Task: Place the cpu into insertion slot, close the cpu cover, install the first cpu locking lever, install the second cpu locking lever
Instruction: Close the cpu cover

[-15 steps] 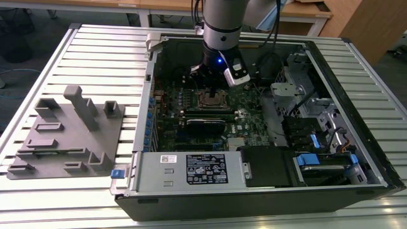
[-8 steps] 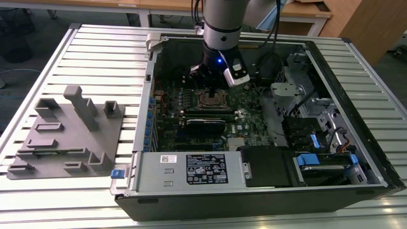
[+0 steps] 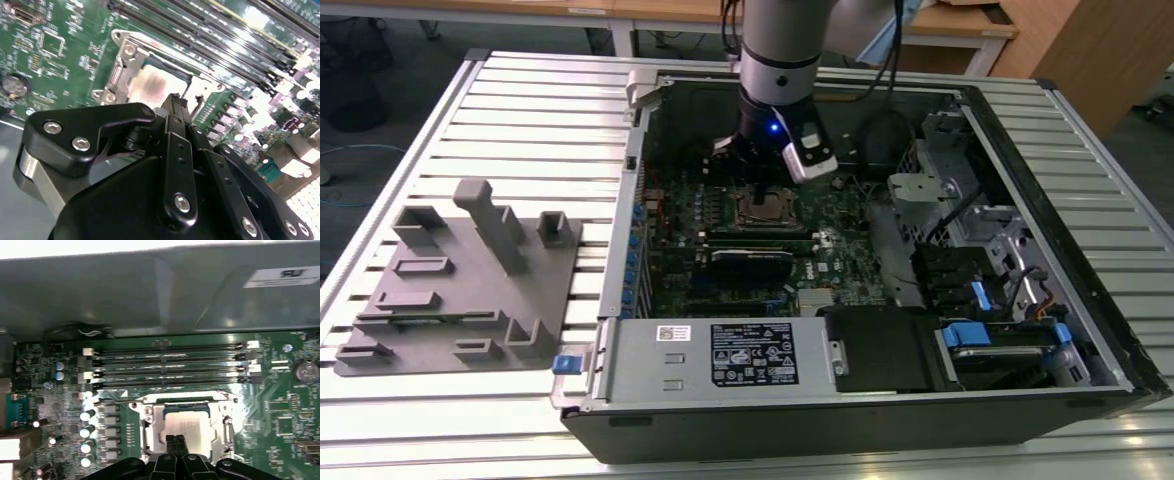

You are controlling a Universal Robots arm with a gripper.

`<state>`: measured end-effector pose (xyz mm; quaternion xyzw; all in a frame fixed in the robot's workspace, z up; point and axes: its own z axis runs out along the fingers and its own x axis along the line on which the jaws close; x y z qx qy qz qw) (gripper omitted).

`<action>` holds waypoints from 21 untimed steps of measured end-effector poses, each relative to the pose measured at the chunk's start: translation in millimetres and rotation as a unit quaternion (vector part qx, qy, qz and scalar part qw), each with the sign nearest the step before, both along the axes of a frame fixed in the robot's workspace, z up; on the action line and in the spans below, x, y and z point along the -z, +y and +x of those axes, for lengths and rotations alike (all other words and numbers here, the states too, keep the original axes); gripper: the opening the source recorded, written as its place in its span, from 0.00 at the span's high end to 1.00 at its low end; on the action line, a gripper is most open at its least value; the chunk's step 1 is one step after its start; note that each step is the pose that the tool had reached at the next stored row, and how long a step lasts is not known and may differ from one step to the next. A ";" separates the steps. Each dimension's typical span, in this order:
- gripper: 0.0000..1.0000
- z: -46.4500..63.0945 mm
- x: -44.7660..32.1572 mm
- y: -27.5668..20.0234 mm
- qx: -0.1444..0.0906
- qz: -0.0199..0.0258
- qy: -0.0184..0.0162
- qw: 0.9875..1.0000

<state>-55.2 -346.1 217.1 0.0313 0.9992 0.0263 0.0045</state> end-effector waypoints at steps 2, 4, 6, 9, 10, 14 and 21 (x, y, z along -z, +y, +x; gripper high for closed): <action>0.90 -4.3 0.9 0.0 0.000 0.000 0.000 1.000; 0.90 -7.1 2.5 0.0 0.000 0.000 0.000 1.000; 0.90 -9.8 4.7 0.0 0.000 0.000 0.000 1.000; 0.90 -13.1 6.9 0.1 0.000 0.000 0.000 1.000; 0.90 -13.5 7.4 0.2 0.000 0.000 0.000 1.000; 0.90 -14.8 11.8 0.2 0.000 0.000 0.000 1.000; 0.90 -15.2 16.3 0.2 0.000 0.000 0.000 1.000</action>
